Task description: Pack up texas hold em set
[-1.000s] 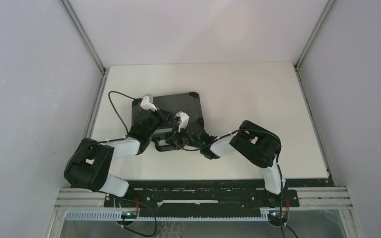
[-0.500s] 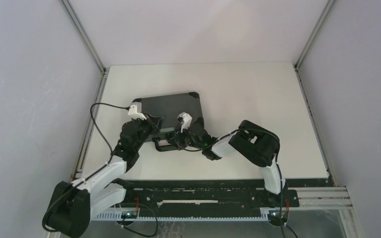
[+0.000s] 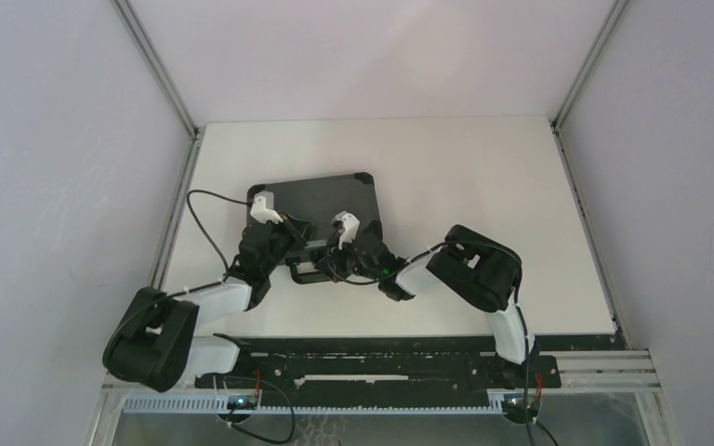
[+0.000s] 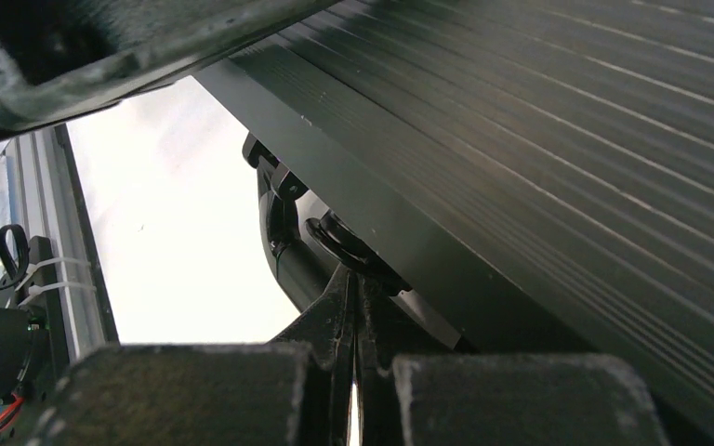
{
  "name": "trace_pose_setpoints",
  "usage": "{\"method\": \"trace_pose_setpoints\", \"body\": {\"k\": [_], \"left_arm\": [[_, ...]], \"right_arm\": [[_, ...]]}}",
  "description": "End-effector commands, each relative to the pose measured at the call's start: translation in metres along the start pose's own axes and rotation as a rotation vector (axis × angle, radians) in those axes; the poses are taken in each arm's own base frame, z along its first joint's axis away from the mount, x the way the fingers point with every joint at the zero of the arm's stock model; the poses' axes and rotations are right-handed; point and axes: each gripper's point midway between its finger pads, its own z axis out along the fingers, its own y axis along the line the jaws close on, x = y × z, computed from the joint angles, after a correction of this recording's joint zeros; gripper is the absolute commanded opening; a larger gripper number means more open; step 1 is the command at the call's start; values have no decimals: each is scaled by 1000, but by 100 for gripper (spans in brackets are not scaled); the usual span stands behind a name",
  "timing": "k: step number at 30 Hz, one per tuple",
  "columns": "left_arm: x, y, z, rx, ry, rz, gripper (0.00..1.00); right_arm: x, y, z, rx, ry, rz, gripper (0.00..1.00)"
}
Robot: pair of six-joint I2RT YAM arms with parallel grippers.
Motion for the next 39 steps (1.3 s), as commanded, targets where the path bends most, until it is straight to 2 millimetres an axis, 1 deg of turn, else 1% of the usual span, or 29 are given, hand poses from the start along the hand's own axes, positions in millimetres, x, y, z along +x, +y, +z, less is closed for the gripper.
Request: {"method": "trace_pose_setpoints", "body": {"k": [1,3,5,8,9,11,17,19,21,24,26,28,30,32,34,37,39], "left_arm": [[70,48,-13,-126,200,-112,0],[75,55,-13,-147,211,-122,0],[76,58,-12,-157,214,-127,0],[71,58,-10,-157,203,-131,0],[70,58,-10,-156,199,-130,0],[70,60,-11,-163,198,-129,0],[71,62,-11,-171,201,-122,0],[70,62,-10,-169,200,-121,0],[71,62,-9,-169,205,-120,0],[74,64,-8,-172,216,-119,0],[76,64,-7,-168,223,-122,0],[78,63,-5,-163,231,-126,0],[80,63,-3,-157,235,-130,0],[81,62,-1,-150,240,-135,0],[83,62,-1,-144,246,-137,0],[84,65,-1,-158,243,-137,0],[83,67,-1,-167,238,-138,0]], "right_arm": [[-21,-2,4,0,-62,8,0],[-23,3,4,-8,-61,6,0],[-20,9,3,-10,-57,5,0],[-5,25,3,-27,-43,0,0],[-1,28,4,-21,-38,-10,0],[7,30,5,-22,-26,-8,0],[12,32,2,-39,-6,13,0],[8,32,2,-39,-15,3,0],[-1,25,5,-21,-27,-7,0],[-26,13,9,-29,-70,5,0],[-47,9,10,-26,-99,-11,0],[-65,10,10,-22,-122,-33,0],[-77,12,10,-20,-135,-54,0],[-82,10,11,-12,-138,-63,0],[-80,9,12,-13,-134,-57,0],[-72,13,11,-21,-125,-50,0],[-61,18,10,-14,-106,-56,0]]}}
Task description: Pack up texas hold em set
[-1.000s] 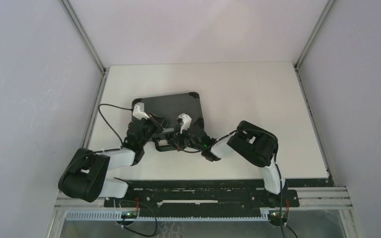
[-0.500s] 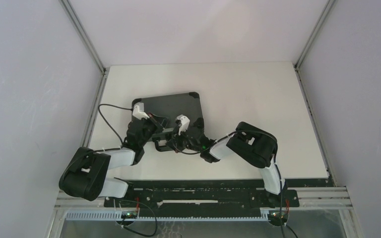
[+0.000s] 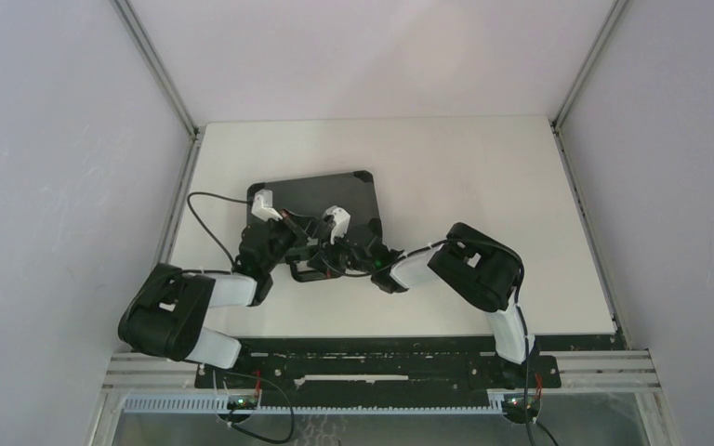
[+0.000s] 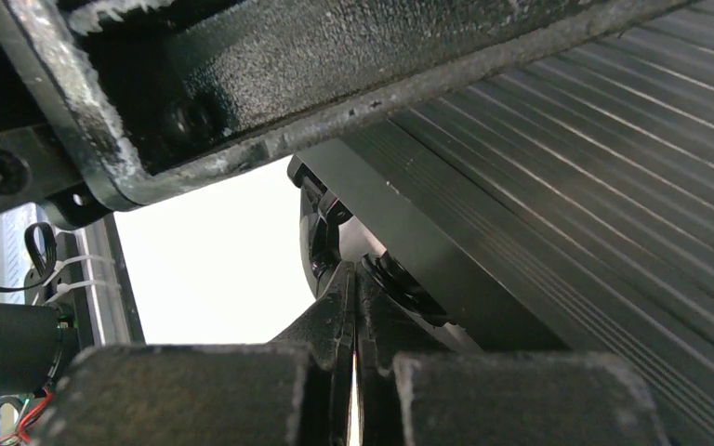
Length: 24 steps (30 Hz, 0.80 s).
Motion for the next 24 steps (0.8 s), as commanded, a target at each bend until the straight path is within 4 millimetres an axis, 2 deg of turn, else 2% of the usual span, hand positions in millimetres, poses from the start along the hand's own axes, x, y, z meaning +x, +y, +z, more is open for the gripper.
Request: {"method": "trace_pose_setpoints", "body": {"k": [1,4,8,14,19,21,24], "left_arm": [[71,84,-33,-309,239,-21,0],[69,83,-33,-315,230,-23,0],[66,88,-38,-344,212,-22,0],[65,87,-39,-345,210,-23,0],[67,89,-39,-349,217,-23,0],[68,90,-38,-355,218,-22,0],[70,90,-37,-351,227,-25,0]], "right_arm": [[-42,6,-1,31,-136,-51,0],[-14,8,-2,41,-100,-38,0],[21,-2,-6,67,-57,4,0],[50,8,-11,70,-9,4,0],[45,10,-10,59,-23,2,0],[29,10,-8,46,-47,2,0],[-11,11,-6,32,-100,-26,0]]}}
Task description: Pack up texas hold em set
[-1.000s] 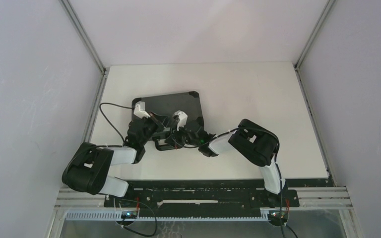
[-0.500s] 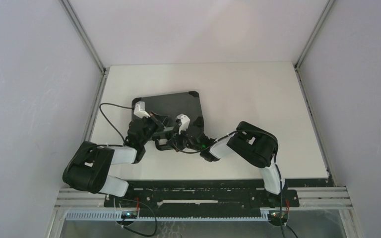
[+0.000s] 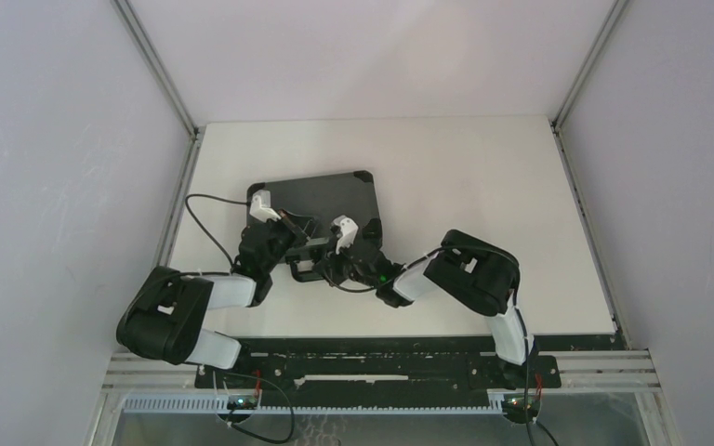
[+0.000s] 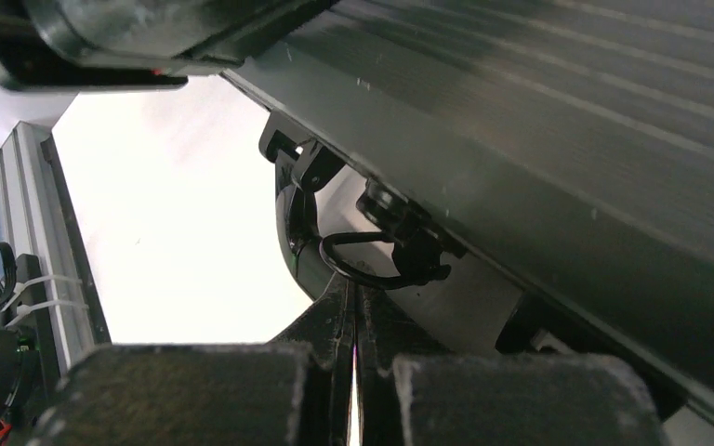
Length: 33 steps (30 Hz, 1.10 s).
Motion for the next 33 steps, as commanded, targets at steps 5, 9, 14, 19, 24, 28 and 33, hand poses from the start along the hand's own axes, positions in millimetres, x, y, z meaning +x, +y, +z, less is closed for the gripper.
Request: {"method": "trace_pose_setpoints", "body": {"k": [5,9,14,19,24,28,33], "left_arm": [[73,89,-34,-317,245,-2,0],[73,90,-34,-319,248,0,0],[76,89,-32,-306,255,-5,0],[77,87,-32,-291,257,-15,0],[74,84,-33,-284,245,-9,0],[74,84,-32,-282,246,-9,0],[72,82,-32,-275,241,-8,0]], "right_arm": [[-93,-7,18,-7,-99,-87,0],[-107,-9,19,-19,-122,-80,0],[-103,-1,11,16,-125,-140,0],[-101,1,1,13,-127,-141,0],[-116,24,-26,-18,-180,-173,0],[-131,38,-44,-32,-219,-202,0],[-112,39,-44,4,-166,-254,0]]}}
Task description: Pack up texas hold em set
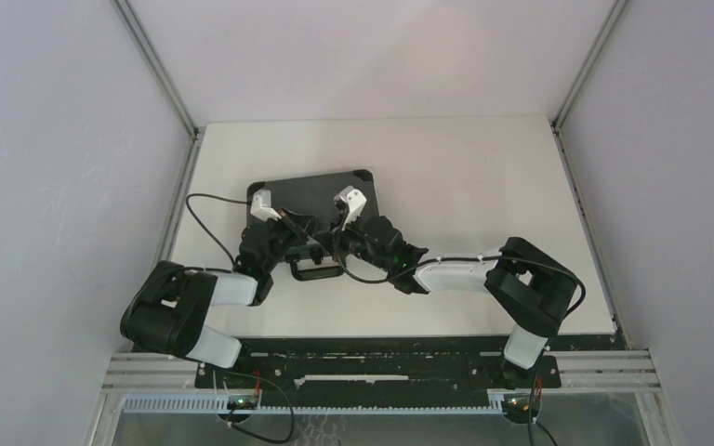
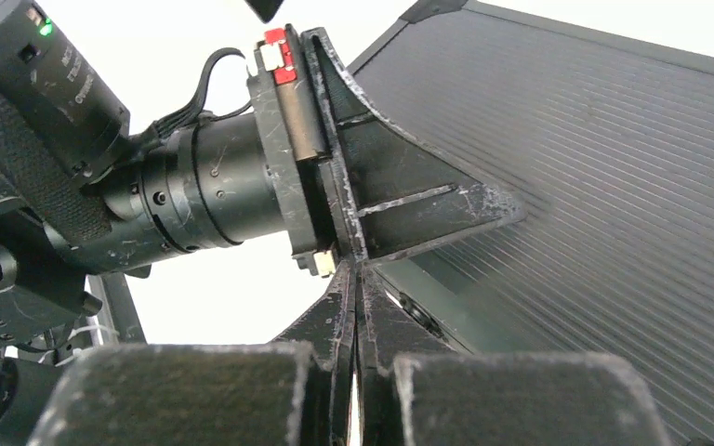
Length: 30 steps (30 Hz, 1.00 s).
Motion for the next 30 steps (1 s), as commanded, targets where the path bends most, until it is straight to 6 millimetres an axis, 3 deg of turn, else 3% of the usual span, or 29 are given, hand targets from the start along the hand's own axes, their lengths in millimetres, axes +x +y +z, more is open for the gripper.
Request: {"method": "trace_pose_setpoints", "body": {"k": [1,9,15,20,30], "left_arm": [[72,83,-39,-306,247,-11,0],[71,84,-39,-308,243,-12,0],[71,84,-39,-311,241,-9,0],[73,86,-39,-316,252,-9,0],[75,85,-38,-308,253,-18,0]], "right_arm": [[9,4,-1,45,12,-83,0],[75,-12,17,111,144,-100,0],[101,-42,33,153,190,-45,0],[98,-57,34,180,198,-54,0],[63,-24,21,128,139,-100,0]]}}
